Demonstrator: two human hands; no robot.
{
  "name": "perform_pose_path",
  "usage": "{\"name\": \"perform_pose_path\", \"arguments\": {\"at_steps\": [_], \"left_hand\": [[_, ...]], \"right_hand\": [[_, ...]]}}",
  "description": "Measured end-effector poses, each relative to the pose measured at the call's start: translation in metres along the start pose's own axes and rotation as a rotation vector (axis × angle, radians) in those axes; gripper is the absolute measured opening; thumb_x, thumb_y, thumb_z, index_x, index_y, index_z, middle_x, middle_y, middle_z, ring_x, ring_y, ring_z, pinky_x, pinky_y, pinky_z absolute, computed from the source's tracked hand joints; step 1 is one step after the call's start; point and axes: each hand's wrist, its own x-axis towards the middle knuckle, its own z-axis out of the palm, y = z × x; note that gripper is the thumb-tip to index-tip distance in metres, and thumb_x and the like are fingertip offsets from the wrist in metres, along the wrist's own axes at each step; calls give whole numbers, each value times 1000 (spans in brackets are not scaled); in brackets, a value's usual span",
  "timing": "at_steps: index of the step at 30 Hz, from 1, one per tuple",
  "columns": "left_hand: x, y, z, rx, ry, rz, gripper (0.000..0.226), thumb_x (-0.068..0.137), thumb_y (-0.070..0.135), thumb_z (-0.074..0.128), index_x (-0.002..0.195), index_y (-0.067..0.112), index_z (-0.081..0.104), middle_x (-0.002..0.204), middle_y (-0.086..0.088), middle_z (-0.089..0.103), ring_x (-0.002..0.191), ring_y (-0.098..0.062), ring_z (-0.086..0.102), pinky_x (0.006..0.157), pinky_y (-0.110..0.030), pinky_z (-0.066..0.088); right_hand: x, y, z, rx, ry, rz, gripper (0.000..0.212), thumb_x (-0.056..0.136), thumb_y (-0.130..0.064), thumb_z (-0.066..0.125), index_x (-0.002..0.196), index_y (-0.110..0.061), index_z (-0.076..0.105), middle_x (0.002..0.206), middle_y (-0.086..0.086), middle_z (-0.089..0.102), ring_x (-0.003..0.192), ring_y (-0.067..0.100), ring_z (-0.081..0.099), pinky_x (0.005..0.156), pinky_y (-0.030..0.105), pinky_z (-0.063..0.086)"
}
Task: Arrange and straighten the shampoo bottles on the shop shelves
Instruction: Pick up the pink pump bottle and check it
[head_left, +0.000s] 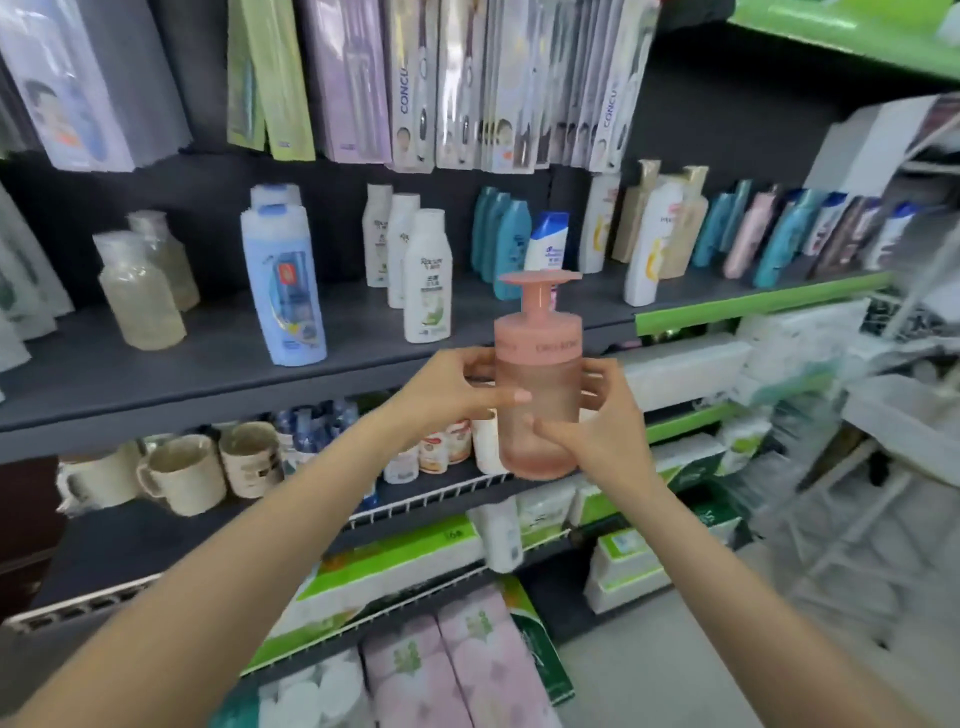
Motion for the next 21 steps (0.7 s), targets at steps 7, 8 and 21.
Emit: {"name": "perform_pose_path", "arguments": {"at_steps": [7, 8, 21], "left_hand": [[51, 10, 127, 23, -44, 92, 37, 70, 14, 80, 103, 20, 64, 94, 11, 67, 82, -5, 64, 79, -20, 53], [59, 11, 144, 29, -61, 109, 38, 69, 15, 80, 103, 21, 63, 94, 11, 67, 83, -4, 64, 81, -21, 53], [211, 19, 326, 61, -258, 277, 58, 60, 40, 78, 113, 23, 65, 105, 7, 68, 92, -11, 66, 81, -25, 53]], "right_hand": [[-5, 59, -121, -77, 17, 84, 64, 65, -17, 83, 116, -19, 44, 104, -12, 57, 96, 7, 57, 75, 23, 49], [-4, 66, -136, -91, 15, 97, 65, 65, -19, 83, 117, -18, 44, 106, -11, 57, 96, 7, 57, 73, 20, 48], [57, 184, -288, -124, 271, 253, 61, 65, -13, 85, 114, -20, 48, 105, -17, 55, 92, -4, 54, 76, 16, 49]]}}
